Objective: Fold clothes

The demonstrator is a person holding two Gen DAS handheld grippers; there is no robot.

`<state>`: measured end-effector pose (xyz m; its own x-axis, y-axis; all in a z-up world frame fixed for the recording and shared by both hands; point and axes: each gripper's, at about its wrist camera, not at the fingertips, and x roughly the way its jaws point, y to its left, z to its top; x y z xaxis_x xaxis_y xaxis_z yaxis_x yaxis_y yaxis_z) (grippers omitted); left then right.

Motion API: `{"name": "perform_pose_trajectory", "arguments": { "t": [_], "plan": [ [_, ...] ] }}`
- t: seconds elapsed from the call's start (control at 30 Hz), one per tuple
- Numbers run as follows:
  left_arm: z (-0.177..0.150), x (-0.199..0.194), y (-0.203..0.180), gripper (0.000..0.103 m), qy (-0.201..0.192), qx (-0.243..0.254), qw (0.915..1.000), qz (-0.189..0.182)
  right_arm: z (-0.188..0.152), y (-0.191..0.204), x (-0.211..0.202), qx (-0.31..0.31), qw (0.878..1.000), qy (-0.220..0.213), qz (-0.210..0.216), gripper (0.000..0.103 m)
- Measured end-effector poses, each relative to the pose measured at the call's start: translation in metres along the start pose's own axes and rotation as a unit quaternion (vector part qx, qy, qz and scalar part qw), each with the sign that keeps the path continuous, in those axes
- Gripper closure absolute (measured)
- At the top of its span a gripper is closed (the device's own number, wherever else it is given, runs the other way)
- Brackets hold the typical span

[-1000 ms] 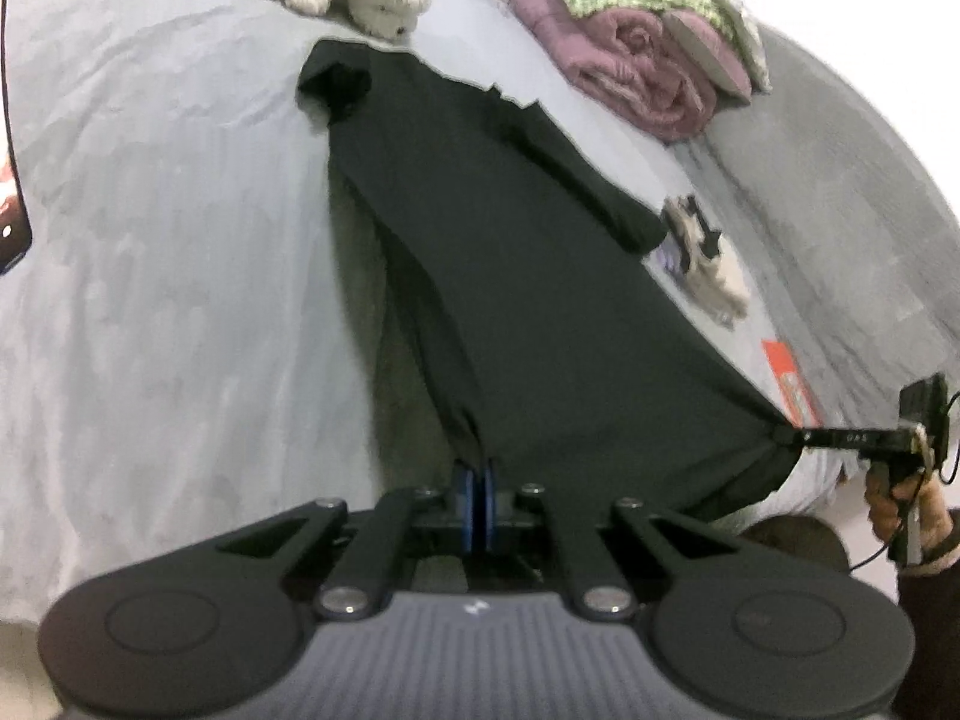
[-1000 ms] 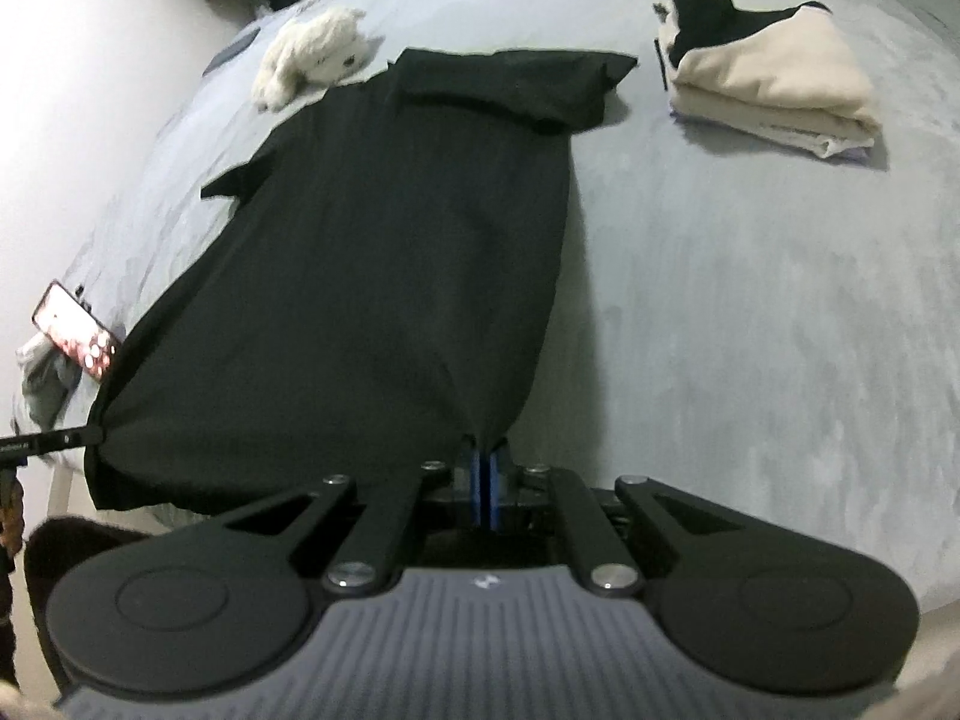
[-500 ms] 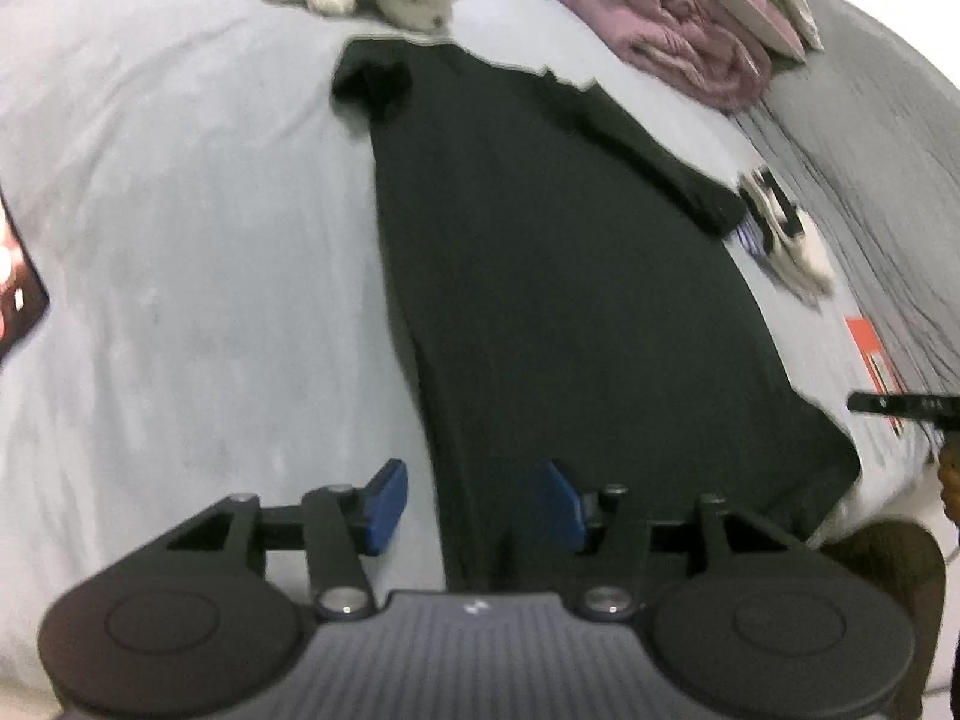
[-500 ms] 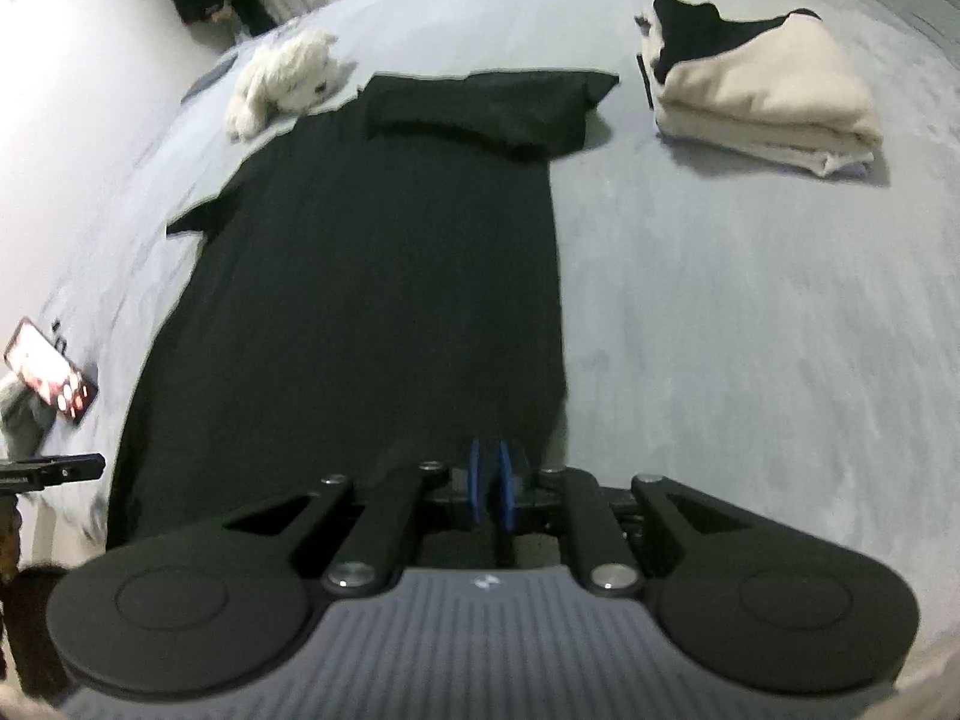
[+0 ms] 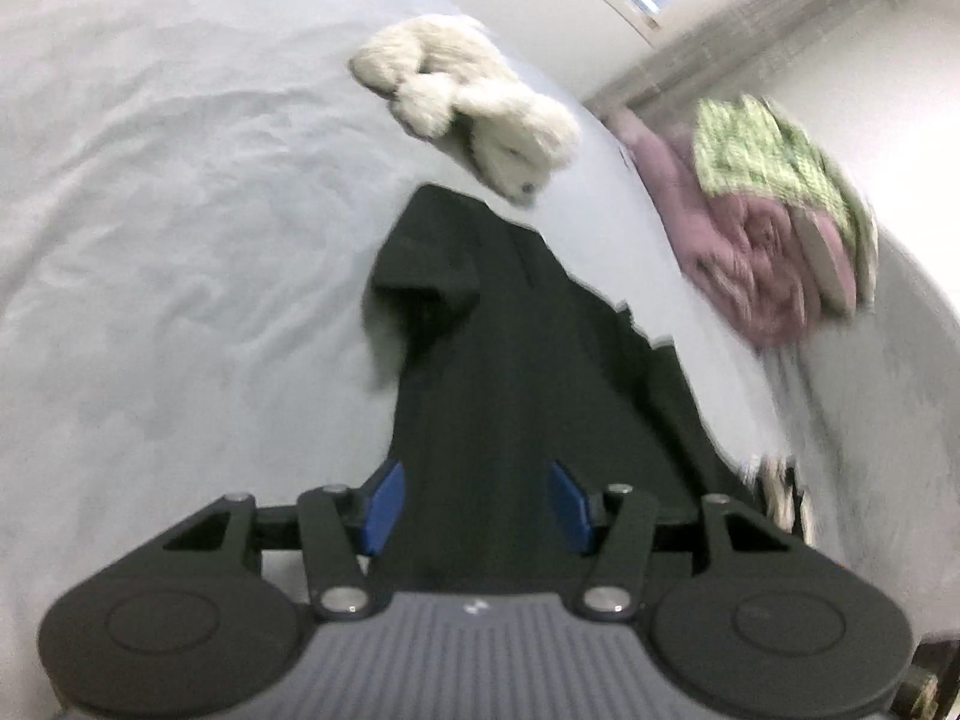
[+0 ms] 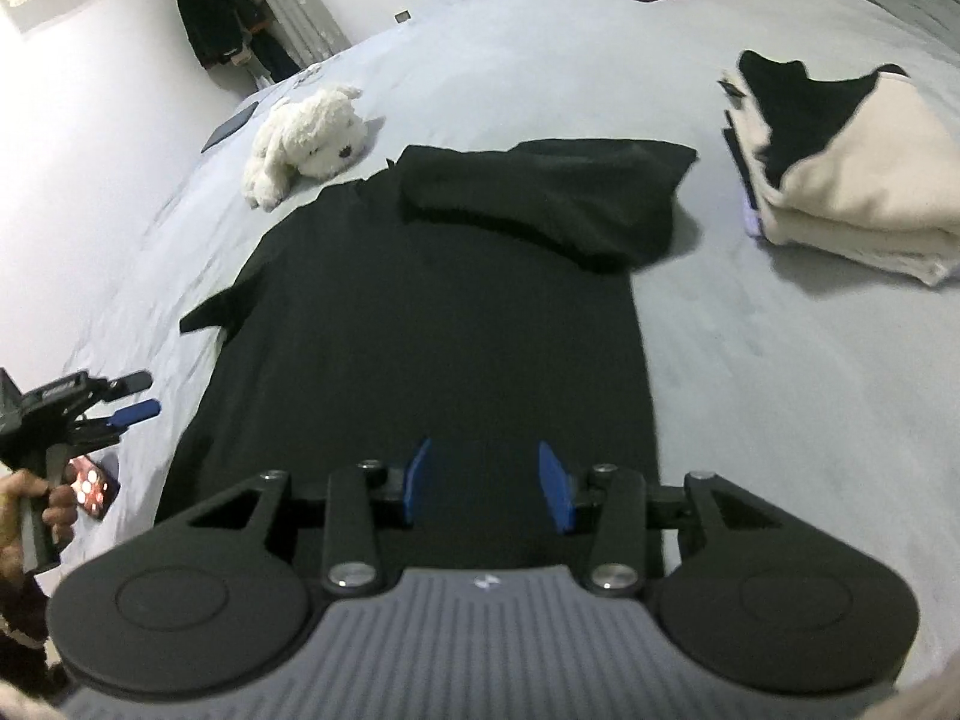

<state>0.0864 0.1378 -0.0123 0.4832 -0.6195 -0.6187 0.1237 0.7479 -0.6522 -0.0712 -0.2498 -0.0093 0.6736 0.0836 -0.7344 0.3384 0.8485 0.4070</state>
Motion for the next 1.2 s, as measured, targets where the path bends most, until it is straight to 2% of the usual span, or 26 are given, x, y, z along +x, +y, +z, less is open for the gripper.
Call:
{"name": "perform_pose_trajectory", "arguments": {
  "t": [0.1, 0.23, 0.43, 0.53, 0.67, 0.73, 0.83, 0.9, 1.0, 1.03, 1.1, 1.2],
  "plan": [
    [0.02, 0.023, 0.009, 0.048, -0.018, -0.053, 0.9983, -0.018, 0.01, -0.002, 0.016, 0.005, 1.0, 0.001, 0.003, 0.059],
    [0.035, 0.051, 0.027, 0.049, -0.036, -0.118, 0.9918, -0.033, 0.018, -0.007, 0.038, 0.015, 1.0, 0.01, 0.006, 0.059],
    [0.057, 0.083, 0.047, 0.052, -0.071, -0.18, 0.9802, -0.042, 0.023, -0.019, 0.064, 0.035, 0.999, 0.02, 0.002, 0.059],
    [0.069, 0.097, 0.052, 0.064, -0.086, -0.205, 0.9734, -0.054, 0.023, -0.024, 0.073, 0.044, 0.999, 0.024, 0.001, 0.059],
    [0.083, 0.106, 0.054, 0.101, -0.1, -0.226, 0.9657, -0.078, 0.024, -0.029, 0.08, 0.051, 0.998, 0.026, 0.0, 0.059],
    [0.092, 0.1, 0.046, 0.101, -0.118, -0.197, 0.9706, -0.071, 0.025, -0.03, 0.082, 0.053, 0.998, 0.025, 0.0, 0.059],
    [0.101, 0.088, 0.025, 0.101, -0.144, -0.103, 0.984, -0.02, 0.028, -0.029, 0.081, 0.046, 0.999, 0.017, -0.001, 0.059],
    [0.107, 0.079, 0.012, 0.101, -0.16, -0.039, 0.9862, 0.015, 0.031, -0.028, 0.08, 0.042, 0.999, 0.007, -0.003, 0.059],
    [0.107, 0.074, -0.002, 0.101, -0.17, 0.054, 0.9795, 0.094, 0.036, -0.029, 0.08, 0.038, 0.999, -0.006, -0.012, 0.059],
    [0.107, 0.077, -0.002, 0.101, -0.163, 0.066, 0.9771, 0.119, 0.038, -0.031, 0.081, 0.038, 0.999, -0.01, -0.016, 0.059],
    [0.109, 0.085, 0.002, 0.099, -0.139, 0.079, 0.9729, 0.168, 0.042, -0.035, 0.082, 0.041, 0.999, -0.015, -0.026, 0.059],
    [0.112, 0.087, 0.012, 0.095, -0.118, 0.073, 0.9718, 0.191, 0.055, -0.042, 0.08, 0.046, 0.998, -0.028, -0.031, 0.055]
  ]
}}
